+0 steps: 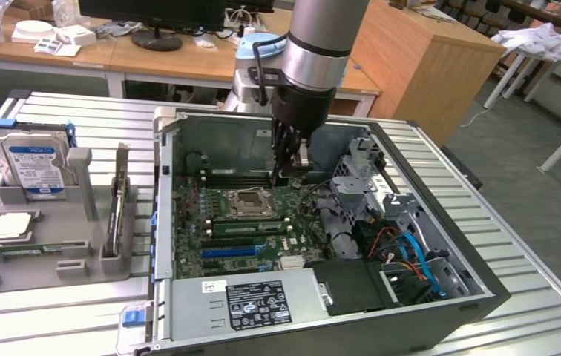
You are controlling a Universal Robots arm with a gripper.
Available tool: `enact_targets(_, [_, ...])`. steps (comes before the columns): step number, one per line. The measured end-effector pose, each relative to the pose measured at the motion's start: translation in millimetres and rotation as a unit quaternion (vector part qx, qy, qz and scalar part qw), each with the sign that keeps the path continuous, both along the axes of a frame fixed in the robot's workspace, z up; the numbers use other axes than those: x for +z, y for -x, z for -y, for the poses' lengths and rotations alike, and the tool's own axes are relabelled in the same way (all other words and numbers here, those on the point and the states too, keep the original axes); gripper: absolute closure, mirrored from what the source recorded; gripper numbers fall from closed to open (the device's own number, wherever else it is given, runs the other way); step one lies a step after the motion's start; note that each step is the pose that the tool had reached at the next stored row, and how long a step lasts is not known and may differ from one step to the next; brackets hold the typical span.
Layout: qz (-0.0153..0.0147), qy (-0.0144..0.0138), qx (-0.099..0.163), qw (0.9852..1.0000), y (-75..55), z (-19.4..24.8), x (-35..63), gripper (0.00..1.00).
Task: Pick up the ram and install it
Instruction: 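Insert the ram into the slot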
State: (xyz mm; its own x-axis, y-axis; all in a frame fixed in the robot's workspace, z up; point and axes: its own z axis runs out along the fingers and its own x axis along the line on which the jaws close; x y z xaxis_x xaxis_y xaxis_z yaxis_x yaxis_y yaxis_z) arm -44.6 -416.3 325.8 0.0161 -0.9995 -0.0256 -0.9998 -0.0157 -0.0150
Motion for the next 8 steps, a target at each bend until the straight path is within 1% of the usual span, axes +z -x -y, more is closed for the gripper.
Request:
enact_targets(1, [-0.0003,0.0001,0.0,1.0,0.0,0.0,0.2,0.81])
enact_targets(3, [-0.0025,0.0012,0.0,1.0,-0.1,0.0,2.7,0.81])
enact_targets(5, [-0.0044,0.0015,0.0,1.0,0.0,0.0,5.5,0.81])
enact_targets(8, [-0.0053,0.0014,0.0,1.0,0.0,0.0,6.0,0.81])
